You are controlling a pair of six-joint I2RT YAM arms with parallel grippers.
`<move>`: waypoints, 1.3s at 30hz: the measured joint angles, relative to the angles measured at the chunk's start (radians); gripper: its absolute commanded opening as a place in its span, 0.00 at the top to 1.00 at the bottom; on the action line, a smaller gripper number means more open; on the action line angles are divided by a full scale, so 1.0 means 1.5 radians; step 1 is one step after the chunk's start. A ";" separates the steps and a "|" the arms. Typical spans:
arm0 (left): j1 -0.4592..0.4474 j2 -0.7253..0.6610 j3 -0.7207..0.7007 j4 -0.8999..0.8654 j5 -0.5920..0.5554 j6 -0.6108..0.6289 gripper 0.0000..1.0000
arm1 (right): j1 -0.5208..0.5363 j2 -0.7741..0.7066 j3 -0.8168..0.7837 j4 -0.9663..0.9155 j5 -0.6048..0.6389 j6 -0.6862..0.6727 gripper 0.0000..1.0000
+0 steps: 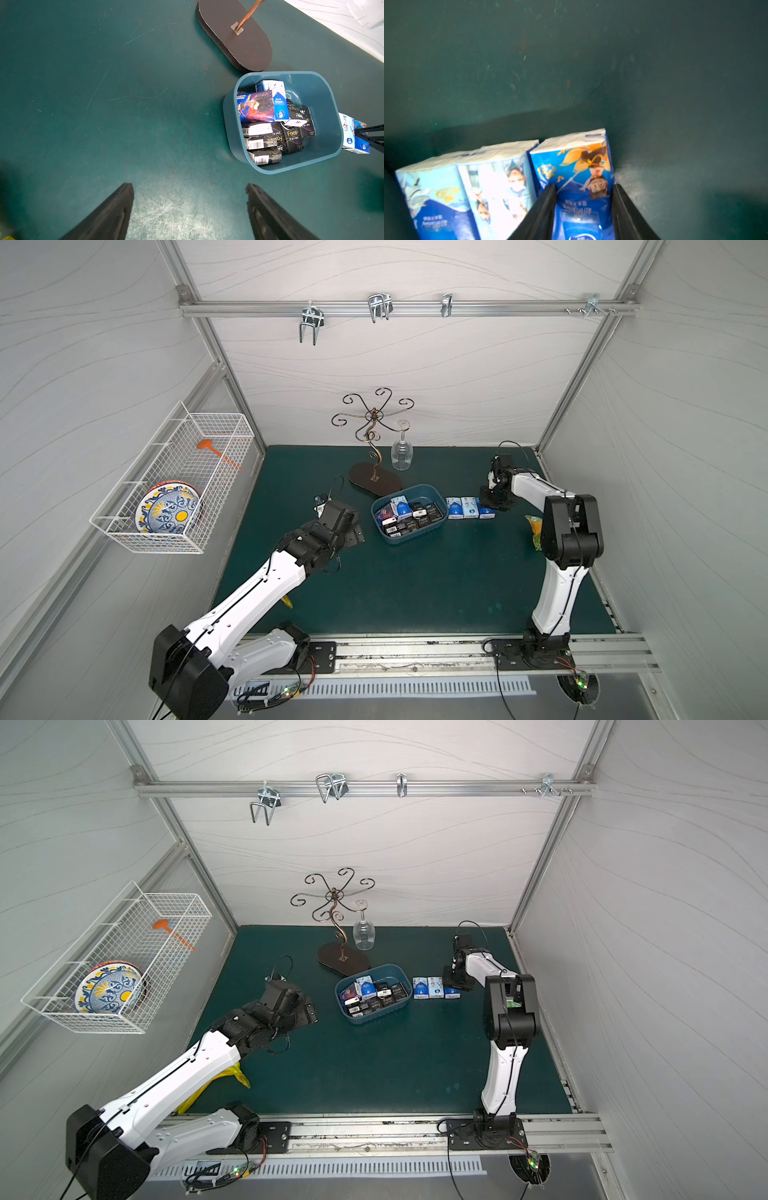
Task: Take the pocket tissues out of the storage box
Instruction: Move the pocket tissues to the center of the board, then pick up the pocket tissues from the storage box.
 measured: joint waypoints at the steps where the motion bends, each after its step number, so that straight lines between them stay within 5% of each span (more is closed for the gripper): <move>1: 0.000 0.000 0.000 0.000 -0.001 0.000 0.11 | 0.000 0.000 0.000 0.000 -0.003 0.002 0.52; 15: 0.000 -0.003 0.000 -0.001 -0.005 0.000 0.11 | -0.014 -0.019 0.007 -0.023 -0.036 0.009 0.46; 23: 0.000 -0.003 0.000 -0.002 -0.012 0.000 0.11 | 0.001 -0.136 0.017 -0.031 -0.075 -0.005 0.45; 29: 0.000 0.003 0.000 -0.003 -0.022 -0.002 0.10 | 0.118 -0.198 0.010 -0.018 -0.136 -0.043 0.44; 39: 0.000 0.004 0.000 -0.005 -0.034 -0.008 0.10 | 0.330 -0.153 0.007 0.051 -0.175 -0.032 0.43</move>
